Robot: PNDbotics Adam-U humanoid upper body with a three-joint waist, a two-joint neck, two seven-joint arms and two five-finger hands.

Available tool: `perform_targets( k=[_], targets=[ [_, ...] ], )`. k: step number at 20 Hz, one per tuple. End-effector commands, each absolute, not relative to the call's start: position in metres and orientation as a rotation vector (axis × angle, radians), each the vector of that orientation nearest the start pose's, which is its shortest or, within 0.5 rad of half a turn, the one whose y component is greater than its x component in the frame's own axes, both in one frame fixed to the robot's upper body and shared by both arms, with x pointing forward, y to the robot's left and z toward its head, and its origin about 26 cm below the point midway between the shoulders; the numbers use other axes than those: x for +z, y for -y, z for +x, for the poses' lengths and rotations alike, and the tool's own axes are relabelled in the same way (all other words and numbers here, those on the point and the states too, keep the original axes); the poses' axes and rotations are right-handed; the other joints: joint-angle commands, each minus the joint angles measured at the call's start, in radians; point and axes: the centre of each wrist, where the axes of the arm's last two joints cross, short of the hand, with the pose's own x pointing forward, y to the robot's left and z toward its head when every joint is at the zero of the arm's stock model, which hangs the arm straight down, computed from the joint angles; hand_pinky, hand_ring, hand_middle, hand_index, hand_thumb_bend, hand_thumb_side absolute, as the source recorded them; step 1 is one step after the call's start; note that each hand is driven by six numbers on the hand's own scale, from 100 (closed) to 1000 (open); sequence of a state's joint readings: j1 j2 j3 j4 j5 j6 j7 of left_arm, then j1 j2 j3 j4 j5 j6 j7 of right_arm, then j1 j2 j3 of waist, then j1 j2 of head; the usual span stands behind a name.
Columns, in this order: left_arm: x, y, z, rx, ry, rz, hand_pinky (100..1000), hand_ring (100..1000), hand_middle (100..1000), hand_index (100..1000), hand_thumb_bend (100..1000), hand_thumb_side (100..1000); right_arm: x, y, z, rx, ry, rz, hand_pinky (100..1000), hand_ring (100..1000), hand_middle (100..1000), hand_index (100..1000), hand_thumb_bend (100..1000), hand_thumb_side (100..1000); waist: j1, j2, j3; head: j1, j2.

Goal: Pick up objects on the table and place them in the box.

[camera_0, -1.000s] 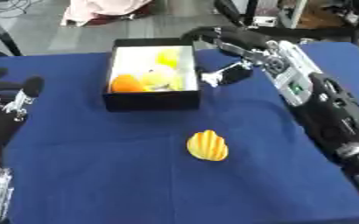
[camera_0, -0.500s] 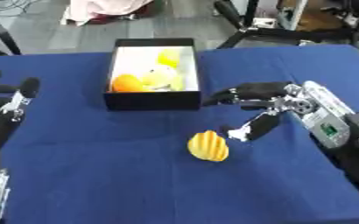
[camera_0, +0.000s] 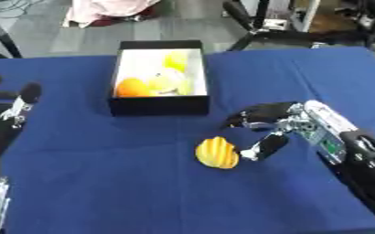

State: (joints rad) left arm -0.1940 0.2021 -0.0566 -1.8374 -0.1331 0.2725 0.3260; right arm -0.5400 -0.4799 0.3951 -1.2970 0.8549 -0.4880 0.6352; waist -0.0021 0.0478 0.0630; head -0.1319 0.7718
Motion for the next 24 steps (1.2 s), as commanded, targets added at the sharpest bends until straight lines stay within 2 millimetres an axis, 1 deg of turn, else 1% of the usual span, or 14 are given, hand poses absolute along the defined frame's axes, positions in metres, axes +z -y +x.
perform_targets(
  k=[1, 2, 3, 7, 10, 13, 16, 17, 18, 21, 24],
  targets=[
    [0.126, -0.247, 0.307, -0.039, 1.811, 0.474, 591, 497, 545, 810, 930, 607, 0.092, 0.248, 0.399, 2.198, 1.233, -0.448, 957, 924, 915, 989, 100, 670, -0.01, -0.028, 0.001, -0.004, -0.002],
    [0.126, -0.247, 0.307, -0.04, 1.81, 0.474, 591, 497, 545, 810, 930, 607, 0.091, 0.247, 0.399, 2.204, 1.245, -0.45, 957, 924, 915, 989, 100, 670, -0.01, -0.028, 0.0, -0.004, -0.002],
    [0.126, -0.247, 0.307, -0.04, 1.81, 0.474, 591, 497, 545, 810, 931, 607, 0.093, 0.246, 0.399, 2.208, 1.262, -0.452, 957, 923, 913, 987, 100, 633, -0.01, -0.028, 0.0, -0.004, -0.002],
    [0.126, -0.247, 0.307, -0.041, 1.808, 0.474, 593, 496, 546, 811, 930, 607, 0.106, 0.243, 0.395, 2.213, 1.341, -0.458, 958, 923, 911, 985, 100, 564, -0.011, -0.028, -0.001, -0.005, -0.002],
    [0.126, -0.247, 0.307, -0.041, 1.809, 0.475, 593, 496, 546, 811, 929, 607, 0.116, 0.242, 0.392, 2.208, 1.382, -0.457, 957, 921, 906, 984, 100, 530, -0.011, -0.029, -0.001, -0.006, -0.002],
    [0.126, -0.247, 0.307, -0.041, 1.809, 0.475, 593, 496, 546, 811, 929, 608, 0.125, 0.242, 0.388, 2.196, 1.416, -0.443, 955, 919, 902, 983, 100, 520, -0.011, -0.03, -0.001, -0.009, -0.002],
    [0.126, -0.247, 0.307, -0.042, 1.81, 0.473, 593, 496, 546, 811, 928, 608, 0.13, 0.238, 0.386, 2.206, 1.422, -0.415, 955, 919, 902, 984, 100, 548, -0.011, -0.031, -0.002, -0.01, -0.002],
    [0.126, -0.247, 0.307, -0.042, 1.81, 0.473, 594, 496, 546, 811, 927, 608, 0.13, 0.236, 0.386, 2.219, 1.416, -0.402, 956, 919, 904, 985, 100, 586, -0.011, -0.031, -0.001, -0.011, -0.002],
    [0.126, -0.247, 0.307, -0.042, 1.811, 0.472, 594, 496, 546, 811, 927, 608, 0.129, 0.233, 0.385, 2.236, 1.407, -0.388, 956, 920, 904, 985, 100, 594, -0.011, -0.031, -0.001, -0.011, -0.002],
    [0.126, -0.246, 0.307, -0.043, 1.812, 0.47, 594, 496, 546, 811, 927, 609, 0.123, 0.225, 0.386, 2.286, 1.371, -0.352, 956, 921, 907, 985, 100, 657, -0.01, -0.03, 0.0, -0.014, -0.002],
    [0.126, -0.246, 0.307, -0.044, 1.813, 0.467, 594, 496, 546, 811, 927, 609, 0.116, 0.22, 0.388, 2.312, 1.343, -0.337, 957, 921, 908, 985, 100, 669, -0.009, -0.029, 0.001, -0.015, -0.002]
  ],
)
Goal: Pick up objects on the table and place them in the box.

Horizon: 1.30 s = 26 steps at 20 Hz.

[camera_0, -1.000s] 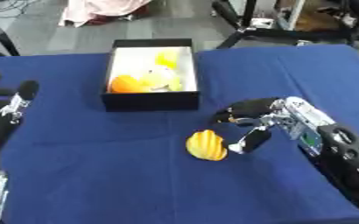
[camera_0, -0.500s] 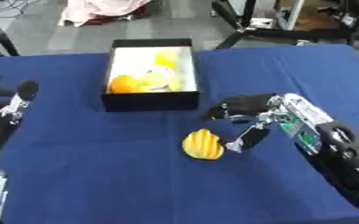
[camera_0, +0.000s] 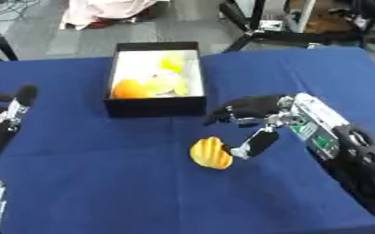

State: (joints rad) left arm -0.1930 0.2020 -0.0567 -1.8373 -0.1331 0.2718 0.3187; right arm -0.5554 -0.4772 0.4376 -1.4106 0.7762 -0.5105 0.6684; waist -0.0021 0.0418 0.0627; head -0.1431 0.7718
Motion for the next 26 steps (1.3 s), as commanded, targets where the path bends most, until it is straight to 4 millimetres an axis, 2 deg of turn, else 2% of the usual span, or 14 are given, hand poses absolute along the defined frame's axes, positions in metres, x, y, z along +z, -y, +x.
perform_targets(
  k=[1, 4, 5, 13, 14, 15, 16, 17, 18, 19, 20, 22, 26],
  targets=[
    [0.127, -0.246, 0.307, -0.044, 1.814, 0.466, 594, 496, 546, 811, 926, 609, 0.114, 0.219, 0.389, -3.084, -1.774, 0.449, 958, 922, 909, 985, 100, 674, -0.009, -0.023, 0.001, -0.004, -0.002],
    [0.127, -0.245, 0.307, -0.045, 1.814, 0.463, 595, 497, 546, 812, 927, 609, 0.108, 0.215, 0.39, -3.095, -1.719, 0.457, 961, 924, 909, 972, 100, 671, -0.009, -0.023, 0.002, -0.006, -0.002],
    [0.127, -0.245, 0.307, -0.045, 1.815, 0.462, 595, 497, 547, 812, 926, 609, 0.106, 0.214, 0.391, -3.096, -1.701, 0.464, 962, 922, 904, 962, 100, 643, -0.009, -0.023, 0.002, -0.006, -0.002],
    [0.127, -0.245, 0.307, -0.045, 1.815, 0.461, 595, 497, 547, 812, 926, 609, 0.095, 0.215, 0.392, -3.072, -1.666, 0.514, 962, 922, 904, 962, 100, 643, -0.008, -0.023, 0.003, -0.006, -0.002],
    [0.126, -0.245, 0.307, -0.045, 1.814, 0.461, 596, 497, 547, 812, 926, 610, 0.1, 0.213, 0.393, -3.05, -1.677, 0.539, 969, 896, 816, 825, 100, 461, -0.008, -0.024, 0.001, -0.006, -0.002],
    [0.126, -0.245, 0.307, -0.044, 1.815, 0.461, 596, 497, 547, 812, 926, 610, 0.105, 0.211, 0.392, -3.02, -1.687, 0.57, 969, 896, 816, 825, 100, 461, -0.009, -0.024, 0.0, -0.006, -0.002],
    [0.126, -0.245, 0.307, -0.044, 1.815, 0.461, 596, 497, 547, 812, 926, 609, 0.108, 0.209, 0.39, -2.991, -1.697, 0.602, 964, 887, 783, 728, 100, 471, -0.009, -0.025, 0.0, -0.006, -0.002],
    [0.126, -0.245, 0.307, -0.043, 1.815, 0.461, 596, 497, 547, 812, 926, 610, 0.111, 0.207, 0.388, -2.967, -1.706, 0.633, 962, 883, 773, 695, 100, 468, -0.008, -0.025, 0.0, -0.006, -0.002],
    [0.126, -0.245, 0.307, -0.043, 1.815, 0.46, 596, 497, 547, 812, 926, 610, 0.112, 0.206, 0.387, -2.945, -1.714, 0.663, 954, 871, 748, 620, 100, 467, -0.008, -0.025, -0.001, -0.007, -0.002],
    [0.126, -0.245, 0.307, -0.043, 1.815, 0.459, 596, 497, 547, 812, 926, 610, 0.113, 0.204, 0.386, -2.927, -1.721, 0.689, 954, 871, 748, 620, 100, 467, -0.008, -0.025, -0.001, -0.007, -0.002],
    [0.126, -0.245, 0.307, -0.042, 1.815, 0.459, 596, 498, 547, 813, 926, 610, 0.113, 0.204, 0.385, -2.91, -1.735, 0.714, 939, 847, 682, 488, 100, 453, -0.008, -0.025, -0.001, -0.007, -0.002],
    [0.126, -0.245, 0.307, -0.041, 1.815, 0.46, 596, 498, 547, 813, 926, 610, 0.114, 0.205, 0.384, -2.876, -1.781, 0.755, 930, 832, 624, 428, 100, 437, -0.008, -0.025, -0.001, -0.008, -0.002],
    [0.126, -0.246, 0.307, -0.037, 1.815, 0.463, 596, 498, 546, 813, 927, 610, 0.115, 0.209, 0.384, -2.798, -1.887, 0.805, 922, 814, 557, 378, 100, 392, -0.008, -0.025, 0.0, -0.007, -0.002]
  ],
)
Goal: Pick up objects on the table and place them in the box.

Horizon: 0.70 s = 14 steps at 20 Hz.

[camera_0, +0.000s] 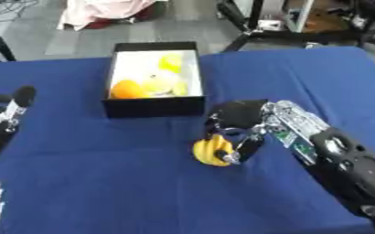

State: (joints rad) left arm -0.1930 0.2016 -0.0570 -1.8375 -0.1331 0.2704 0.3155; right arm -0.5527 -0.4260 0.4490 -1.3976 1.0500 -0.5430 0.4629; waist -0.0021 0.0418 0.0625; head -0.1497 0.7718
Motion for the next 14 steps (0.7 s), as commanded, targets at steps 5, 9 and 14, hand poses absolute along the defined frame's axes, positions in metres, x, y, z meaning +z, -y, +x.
perform_targets(
  k=[5, 9, 14],
  targets=[
    [0.126, -0.247, 0.306, -0.033, 1.814, 0.467, 596, 498, 546, 813, 927, 610, 0.151, 0.222, 0.388, -2.589, -2.081, 0.924, 913, 798, 521, 367, 100, 305, -0.009, -0.028, -0.002, 0.005, -0.002],
    [0.126, -0.247, 0.306, -0.034, 1.814, 0.466, 596, 498, 546, 813, 927, 610, 0.187, 0.229, 0.396, -2.408, -2.233, 1.038, 902, 783, 508, 364, 100, 230, -0.009, -0.029, -0.001, 0.008, -0.002],
    [0.127, -0.242, 0.307, -0.038, 1.818, 0.441, 596, 498, 546, 813, 927, 610, 0.213, 0.227, 0.418, -2.34, -2.42, 1.086, 887, 765, 505, 370, 100, 177, 0.003, -0.026, 0.014, 0.003, -0.002]
  ],
)
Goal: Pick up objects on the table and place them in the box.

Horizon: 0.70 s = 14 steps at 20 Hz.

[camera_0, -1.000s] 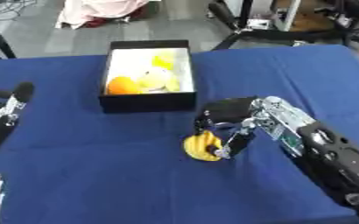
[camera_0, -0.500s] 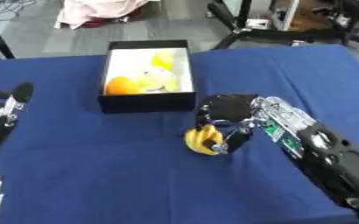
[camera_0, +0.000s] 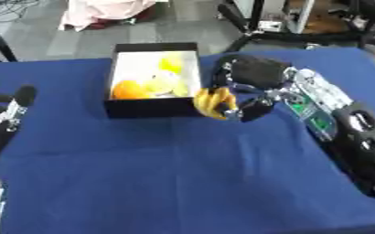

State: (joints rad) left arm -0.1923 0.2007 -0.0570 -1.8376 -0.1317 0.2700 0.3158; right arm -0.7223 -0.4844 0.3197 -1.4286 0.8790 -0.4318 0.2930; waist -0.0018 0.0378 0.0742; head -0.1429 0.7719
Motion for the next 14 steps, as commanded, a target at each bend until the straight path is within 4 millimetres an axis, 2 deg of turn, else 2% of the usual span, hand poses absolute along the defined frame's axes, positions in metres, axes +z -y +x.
perform_targets(
  k=[1, 5, 9, 11, 12, 13, 14],
  targets=[
    [0.127, -0.24, 0.307, -0.039, 1.821, 0.432, 596, 498, 546, 813, 927, 611, 0.217, 0.224, 0.423, -2.34, -2.454, 1.083, 888, 766, 506, 371, 100, 180, 0.007, -0.022, 0.009, -0.008, -0.002],
    [0.13, -0.232, 0.309, -0.052, 1.836, 0.39, 596, 499, 547, 813, 927, 611, 0.221, 0.207, 0.441, -2.384, -2.532, 1.098, 881, 755, 497, 381, 100, 176, 0.02, -0.014, 0.039, -0.031, -0.002],
    [0.134, -0.223, 0.31, -0.066, 1.855, 0.346, 597, 499, 547, 813, 927, 611, 0.208, 0.186, 0.455, -2.459, -2.599, 1.134, 878, 756, 506, 403, 100, 173, 0.031, -0.005, 0.069, -0.049, -0.002],
    [0.136, -0.219, 0.311, -0.073, 1.861, 0.328, 596, 499, 547, 813, 927, 611, 0.2, 0.177, 0.461, -2.473, -2.629, 1.159, 878, 758, 547, 467, 100, 169, 0.034, -0.001, 0.08, -0.056, -0.002],
    [0.136, -0.218, 0.311, -0.076, 1.863, 0.321, 596, 499, 547, 813, 926, 612, 0.195, 0.174, 0.463, -2.477, -2.643, 1.175, 875, 759, 574, 515, 100, 100, 0.035, 0.0, 0.084, -0.058, -0.002],
    [0.137, -0.216, 0.311, -0.079, 1.867, 0.313, 597, 499, 547, 813, 926, 612, 0.19, 0.172, 0.466, -2.478, -2.666, 1.194, 874, 760, 594, 556, 100, 152, 0.037, 0.002, 0.088, -0.062, -0.002],
    [0.138, -0.215, 0.311, -0.082, 1.872, 0.306, 597, 499, 547, 813, 926, 612, 0.184, 0.171, 0.468, -2.478, -2.692, 1.219, 871, 760, 603, 585, 100, 145, 0.038, 0.004, 0.092, -0.065, -0.002]
  ],
)
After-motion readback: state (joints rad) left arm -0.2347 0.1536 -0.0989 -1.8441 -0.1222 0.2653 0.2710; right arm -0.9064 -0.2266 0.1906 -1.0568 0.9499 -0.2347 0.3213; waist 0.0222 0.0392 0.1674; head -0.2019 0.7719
